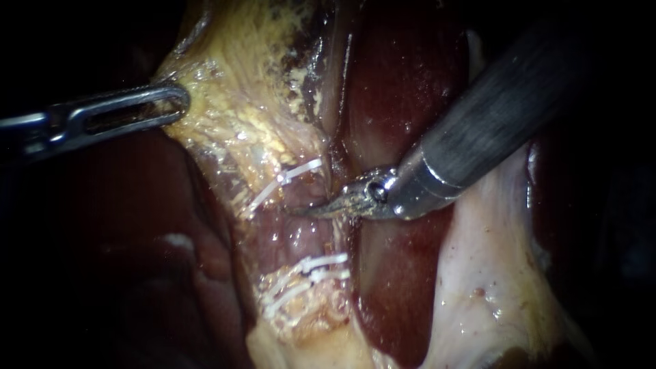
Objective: Go back from the cut right tube
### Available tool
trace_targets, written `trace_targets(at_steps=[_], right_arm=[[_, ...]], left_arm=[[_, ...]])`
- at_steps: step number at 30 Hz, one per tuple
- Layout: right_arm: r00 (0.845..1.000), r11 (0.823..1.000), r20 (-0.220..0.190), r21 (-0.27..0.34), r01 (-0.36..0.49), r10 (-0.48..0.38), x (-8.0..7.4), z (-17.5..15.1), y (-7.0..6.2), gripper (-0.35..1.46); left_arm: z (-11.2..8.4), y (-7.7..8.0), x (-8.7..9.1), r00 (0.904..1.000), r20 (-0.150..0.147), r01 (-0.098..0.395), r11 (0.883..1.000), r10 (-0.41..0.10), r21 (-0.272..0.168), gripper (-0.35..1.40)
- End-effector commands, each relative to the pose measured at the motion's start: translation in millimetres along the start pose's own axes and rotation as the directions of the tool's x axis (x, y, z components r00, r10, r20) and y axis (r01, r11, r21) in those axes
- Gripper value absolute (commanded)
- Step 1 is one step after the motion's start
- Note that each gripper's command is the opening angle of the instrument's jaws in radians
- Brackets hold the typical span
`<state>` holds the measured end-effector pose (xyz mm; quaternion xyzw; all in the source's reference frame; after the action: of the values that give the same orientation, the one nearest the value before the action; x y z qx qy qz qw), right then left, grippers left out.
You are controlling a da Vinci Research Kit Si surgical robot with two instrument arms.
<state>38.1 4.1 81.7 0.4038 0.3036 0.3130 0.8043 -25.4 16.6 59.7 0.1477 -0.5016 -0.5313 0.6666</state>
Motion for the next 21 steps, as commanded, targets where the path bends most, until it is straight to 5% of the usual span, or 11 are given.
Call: trace_targets(at_steps=[1, 5, 10, 21], right_arm=[[1.000, 1.000, -0.006, 0.005, 0.000, 0.000, 0.0, 0.0, -0.1, -0.35], [1.000, 1.000, -0.010, 0.009, -0.005, 0.005, 0.0, 0.1, -0.4, -0.35], [1.000, 1.000, -0.015, 0.013, -0.010, 0.010, 0.0, 0.2, -0.8, 0.12], [1.000, 1.000, -0.020, 0.016, -0.009, 0.009, -0.1, 0.2, -1.1, 0.46]], left_arm=[[0.0, 0.0, 0.0, 1.0000, 0.000, 0.000, 1.000, 0.000, 0.001, -0.35], [0.0, 0.0, 0.0, 1.0000, 0.000, 0.000, 1.000, 0.000, 0.001, -0.35], [0.0, 0.0, 0.0, 1.0000, 0.000, 0.000, 1.000, 0.000, 0.001, -0.35], [0.0, 0.0, 0.0, 1.0000, 0.000, 0.000, 1.000, 0.000, 0.001, -0.35]])
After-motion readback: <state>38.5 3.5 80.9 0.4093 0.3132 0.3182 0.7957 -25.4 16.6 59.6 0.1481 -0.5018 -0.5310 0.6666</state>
